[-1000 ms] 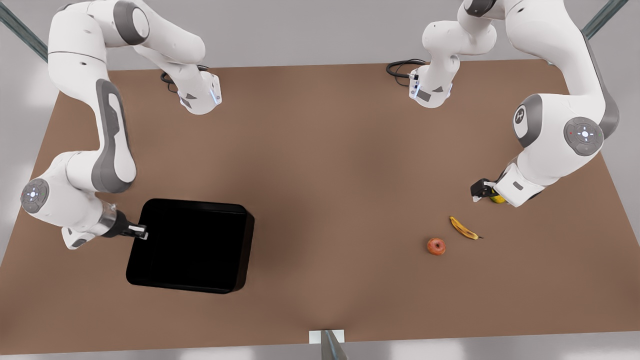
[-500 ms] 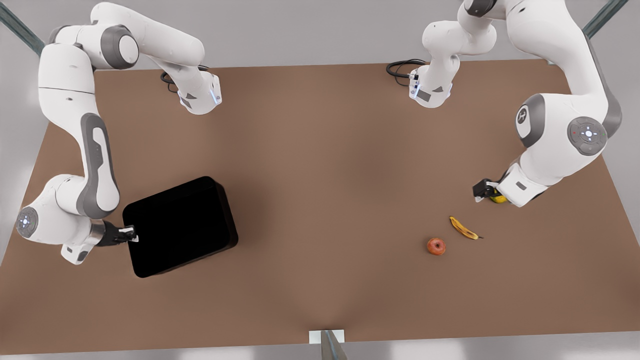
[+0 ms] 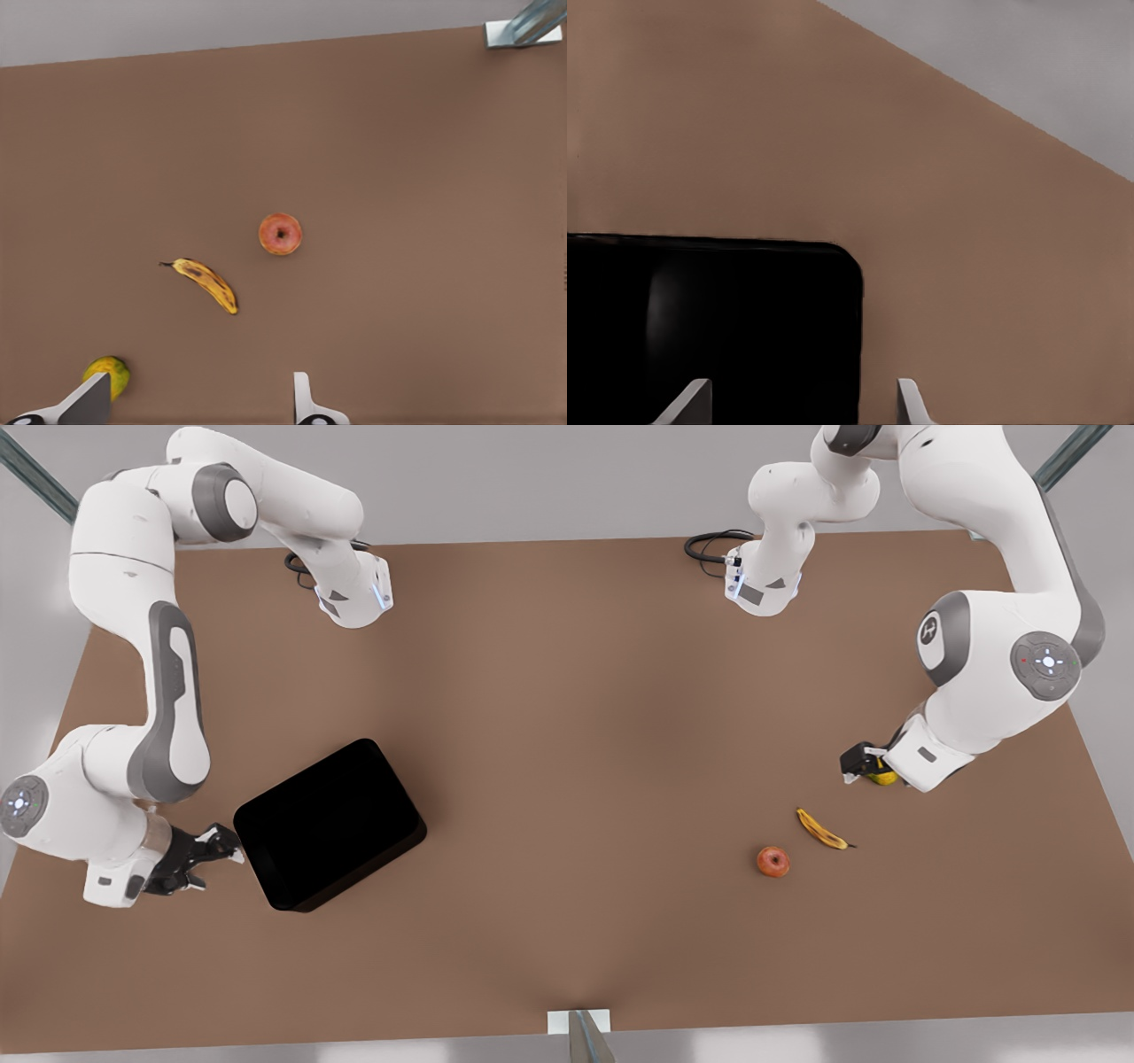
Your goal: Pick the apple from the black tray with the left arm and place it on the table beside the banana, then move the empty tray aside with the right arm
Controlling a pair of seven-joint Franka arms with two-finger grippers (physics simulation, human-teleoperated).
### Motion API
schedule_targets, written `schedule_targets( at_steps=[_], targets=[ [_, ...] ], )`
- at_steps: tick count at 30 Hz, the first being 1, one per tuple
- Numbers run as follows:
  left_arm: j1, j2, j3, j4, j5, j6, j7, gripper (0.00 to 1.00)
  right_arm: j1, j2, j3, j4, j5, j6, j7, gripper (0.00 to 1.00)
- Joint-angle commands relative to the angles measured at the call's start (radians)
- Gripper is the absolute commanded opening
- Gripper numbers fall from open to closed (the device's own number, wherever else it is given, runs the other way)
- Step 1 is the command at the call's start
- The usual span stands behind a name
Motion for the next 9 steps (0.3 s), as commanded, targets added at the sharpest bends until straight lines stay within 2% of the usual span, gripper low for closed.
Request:
schedule_targets(
  at_steps=[1, 4, 9],
  targets=[
    [-0.002, -0.001, -0.001, 0.0, 0.004, 0.0, 0.002, 1.0, 0.076, -0.073, 0.006, 0.05, -0.001, -0.252, 0.388, 1.0],
    [-0.002, -0.001, -0.001, 0.0, -0.001, -0.002, 0.002, 1.0, 0.111, -0.152, 0.009, 0.039, -0.092, -0.287, 0.705, 1.0],
    [0.0, -0.003, -0.001, 0.0, -0.005, -0.011, 0.001, 1.0, 0.122, -0.132, 0.001, 0.024, -0.136, -0.381, 1.009, 1.0]
  ],
)
